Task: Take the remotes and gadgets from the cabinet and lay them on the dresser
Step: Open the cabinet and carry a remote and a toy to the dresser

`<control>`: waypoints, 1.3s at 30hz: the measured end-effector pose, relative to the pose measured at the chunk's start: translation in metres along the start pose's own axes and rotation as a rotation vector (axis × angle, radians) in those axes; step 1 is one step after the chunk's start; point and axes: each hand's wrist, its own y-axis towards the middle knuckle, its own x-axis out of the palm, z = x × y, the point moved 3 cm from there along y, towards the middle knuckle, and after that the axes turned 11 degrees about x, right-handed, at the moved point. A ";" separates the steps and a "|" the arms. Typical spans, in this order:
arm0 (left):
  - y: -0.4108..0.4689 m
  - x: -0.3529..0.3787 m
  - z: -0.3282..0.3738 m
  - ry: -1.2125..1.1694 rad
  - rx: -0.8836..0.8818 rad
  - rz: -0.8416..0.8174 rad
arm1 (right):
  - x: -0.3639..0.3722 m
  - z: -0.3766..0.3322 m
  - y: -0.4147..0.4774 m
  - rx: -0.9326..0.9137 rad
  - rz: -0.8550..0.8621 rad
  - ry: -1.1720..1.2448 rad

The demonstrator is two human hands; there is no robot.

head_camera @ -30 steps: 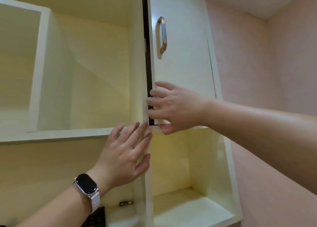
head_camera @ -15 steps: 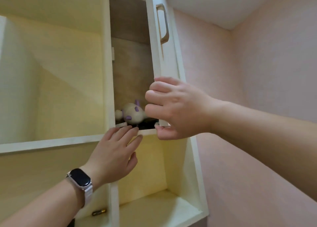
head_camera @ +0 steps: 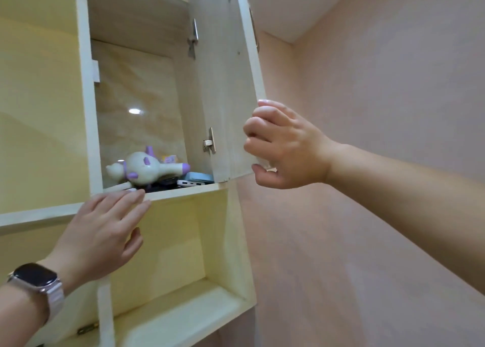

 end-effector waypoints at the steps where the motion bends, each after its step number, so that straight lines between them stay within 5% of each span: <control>1: 0.000 0.000 0.001 0.004 -0.009 -0.005 | 0.001 0.004 -0.005 0.008 -0.015 -0.012; 9: 0.004 0.000 0.007 -0.004 -0.084 -0.008 | 0.010 0.043 -0.049 0.203 -0.345 -0.165; 19: 0.002 0.002 0.005 0.013 -0.056 0.032 | 0.010 0.011 -0.027 0.237 -0.453 -0.280; 29: -0.004 0.009 0.001 -0.084 -0.049 0.108 | 0.103 -0.061 0.043 0.451 -0.433 0.159; 39: -0.009 0.015 -0.001 -0.199 -0.072 0.196 | 0.212 -0.095 0.128 0.666 -0.645 0.491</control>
